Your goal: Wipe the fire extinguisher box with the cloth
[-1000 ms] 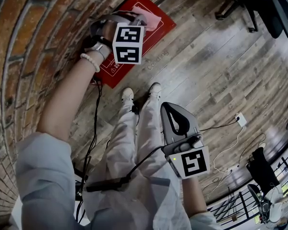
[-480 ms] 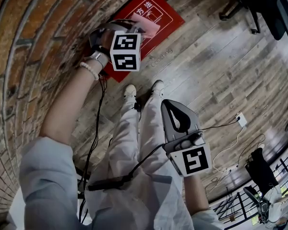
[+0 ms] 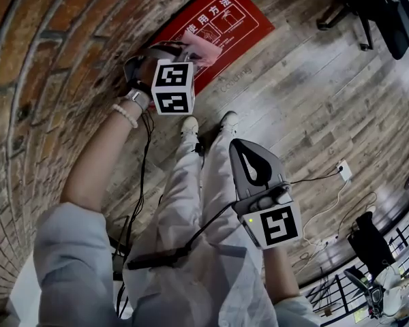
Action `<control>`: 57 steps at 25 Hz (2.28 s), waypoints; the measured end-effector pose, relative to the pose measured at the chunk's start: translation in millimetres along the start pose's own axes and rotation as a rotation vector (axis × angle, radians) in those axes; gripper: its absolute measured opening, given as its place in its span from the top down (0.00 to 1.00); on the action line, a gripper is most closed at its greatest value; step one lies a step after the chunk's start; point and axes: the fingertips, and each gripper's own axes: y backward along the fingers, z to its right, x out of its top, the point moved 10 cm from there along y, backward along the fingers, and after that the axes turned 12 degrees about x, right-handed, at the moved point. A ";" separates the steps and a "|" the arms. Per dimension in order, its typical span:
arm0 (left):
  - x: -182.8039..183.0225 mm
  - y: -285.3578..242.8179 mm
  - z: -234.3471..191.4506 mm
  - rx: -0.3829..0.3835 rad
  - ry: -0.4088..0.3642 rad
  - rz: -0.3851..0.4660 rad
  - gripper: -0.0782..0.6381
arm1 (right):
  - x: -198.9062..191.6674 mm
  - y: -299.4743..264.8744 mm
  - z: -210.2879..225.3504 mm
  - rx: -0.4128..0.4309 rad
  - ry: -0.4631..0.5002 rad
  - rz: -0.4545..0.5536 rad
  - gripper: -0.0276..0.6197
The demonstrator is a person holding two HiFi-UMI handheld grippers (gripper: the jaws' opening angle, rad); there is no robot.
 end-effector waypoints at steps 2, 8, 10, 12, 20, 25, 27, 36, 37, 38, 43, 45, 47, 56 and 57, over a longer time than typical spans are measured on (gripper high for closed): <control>-5.5 4.8 8.5 -0.004 0.013 0.001 0.88 | -0.5 -2.3 -4.1 0.002 0.003 -0.005 0.95; -26.3 19.5 29.7 0.003 0.088 -0.009 0.88 | 0.2 -7.6 -15.4 0.012 0.012 -0.008 0.95; -32.0 24.2 37.1 -0.012 0.121 -0.010 0.88 | 0.1 -9.4 -18.5 0.014 0.016 -0.010 0.95; -37.2 28.0 43.7 -0.019 0.140 -0.011 0.88 | 0.0 -11.8 -21.8 0.015 0.018 -0.012 0.95; -51.9 42.6 68.0 -0.034 0.169 -0.019 0.88 | 1.2 -20.6 -33.5 0.033 0.029 -0.012 0.95; -60.4 51.0 81.4 -0.045 0.208 -0.028 0.88 | 2.1 -22.0 -36.3 0.036 0.032 -0.014 0.95; -62.6 53.9 85.9 -0.050 0.221 -0.032 0.88 | 1.8 -21.5 -36.5 0.034 0.032 -0.020 0.95; -67.5 57.4 92.1 -0.063 0.270 -0.041 0.88 | -5.4 -23.1 -36.9 0.034 0.014 -0.023 0.95; -67.4 57.6 91.7 -0.064 0.271 -0.042 0.88 | -5.7 -22.7 -36.8 0.033 0.013 -0.022 0.95; -67.2 58.1 91.2 -0.066 0.274 -0.044 0.88 | -5.9 -22.0 -36.3 0.031 0.011 -0.020 0.95; -59.4 67.6 82.8 -0.061 0.285 -0.034 0.88 | -5.2 -15.1 -30.4 0.017 0.000 -0.010 0.95; -51.9 72.8 75.0 -0.047 0.293 -0.026 0.88 | -5.9 -10.8 -25.9 0.009 -0.010 -0.007 0.95; -42.0 75.5 64.0 -0.023 0.302 -0.013 0.88 | -7.4 -5.7 -19.6 -0.001 -0.020 -0.008 0.95; 9.6 59.6 1.8 0.074 0.314 0.064 0.88 | -10.2 14.5 3.7 -0.027 -0.043 0.008 0.95; 15.1 56.1 -6.9 0.088 0.313 0.070 0.88 | -10.3 16.4 6.0 -0.028 -0.048 0.011 0.95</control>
